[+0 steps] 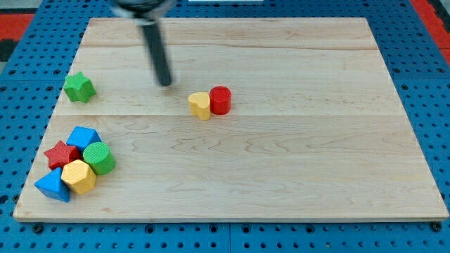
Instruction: Push the yellow heart towards the green star
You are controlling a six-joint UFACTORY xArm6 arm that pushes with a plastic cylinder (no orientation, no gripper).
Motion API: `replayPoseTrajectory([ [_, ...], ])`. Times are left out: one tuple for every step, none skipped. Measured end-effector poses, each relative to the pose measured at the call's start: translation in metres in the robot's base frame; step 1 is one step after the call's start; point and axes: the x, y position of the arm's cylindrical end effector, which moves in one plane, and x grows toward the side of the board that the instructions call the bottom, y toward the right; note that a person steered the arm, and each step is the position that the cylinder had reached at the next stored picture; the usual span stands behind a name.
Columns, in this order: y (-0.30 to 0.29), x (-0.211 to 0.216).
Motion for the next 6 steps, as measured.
replayPoseTrajectory([
  [0.139,0.011],
  [0.177,0.107],
  [0.114,0.124],
  [0.084,0.074],
  [0.073,0.062],
  [0.061,0.084],
])
